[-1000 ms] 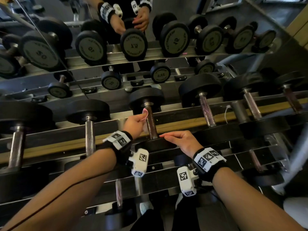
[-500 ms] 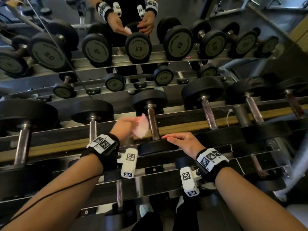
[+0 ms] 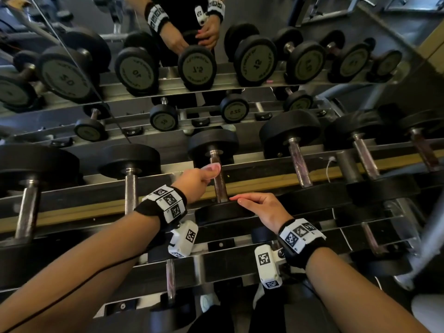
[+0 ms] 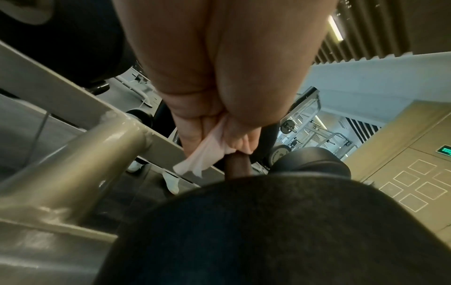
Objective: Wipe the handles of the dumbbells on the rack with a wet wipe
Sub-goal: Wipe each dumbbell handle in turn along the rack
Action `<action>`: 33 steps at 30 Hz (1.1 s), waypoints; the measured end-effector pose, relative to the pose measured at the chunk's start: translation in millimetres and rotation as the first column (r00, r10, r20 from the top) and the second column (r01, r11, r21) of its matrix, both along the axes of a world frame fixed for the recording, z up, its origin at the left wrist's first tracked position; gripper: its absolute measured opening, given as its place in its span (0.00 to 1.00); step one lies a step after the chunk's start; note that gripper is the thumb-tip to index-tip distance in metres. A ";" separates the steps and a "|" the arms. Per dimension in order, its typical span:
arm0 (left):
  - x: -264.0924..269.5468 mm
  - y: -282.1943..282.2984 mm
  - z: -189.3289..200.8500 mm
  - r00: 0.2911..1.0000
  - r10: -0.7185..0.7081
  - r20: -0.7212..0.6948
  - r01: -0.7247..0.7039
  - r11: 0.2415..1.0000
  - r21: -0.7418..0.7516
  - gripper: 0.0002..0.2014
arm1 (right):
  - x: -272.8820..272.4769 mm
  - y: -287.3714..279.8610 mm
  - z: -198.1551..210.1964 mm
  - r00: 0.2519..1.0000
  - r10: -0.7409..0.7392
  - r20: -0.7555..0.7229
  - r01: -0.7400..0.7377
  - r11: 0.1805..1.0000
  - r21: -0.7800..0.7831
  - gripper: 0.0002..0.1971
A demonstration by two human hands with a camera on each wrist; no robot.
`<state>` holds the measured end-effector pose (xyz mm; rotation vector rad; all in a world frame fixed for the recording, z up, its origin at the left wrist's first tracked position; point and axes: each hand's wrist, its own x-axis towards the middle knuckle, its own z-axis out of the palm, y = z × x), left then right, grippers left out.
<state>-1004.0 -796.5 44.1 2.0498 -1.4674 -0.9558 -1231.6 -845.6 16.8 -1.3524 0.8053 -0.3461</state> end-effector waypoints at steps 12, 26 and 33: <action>21.0 28.5 2.6 0.757 0.291 -0.585 -0.272 0.954 0.122 0.10 | 0.4 -2.8 4.4 1.000 0.017 -0.008 -0.017 0.999 0.033 0.12; -9.1 27.3 -23.1 0.479 0.427 -0.767 -0.336 0.896 0.290 0.22 | 3.3 -11.8 1.0 0.998 0.030 0.047 -0.035 0.994 0.102 0.09; 3.4 37.8 -15.7 0.526 0.409 -0.746 -0.289 0.911 0.295 0.19 | 2.4 -15.9 9.7 0.988 0.132 -0.085 -0.132 0.991 -0.005 0.08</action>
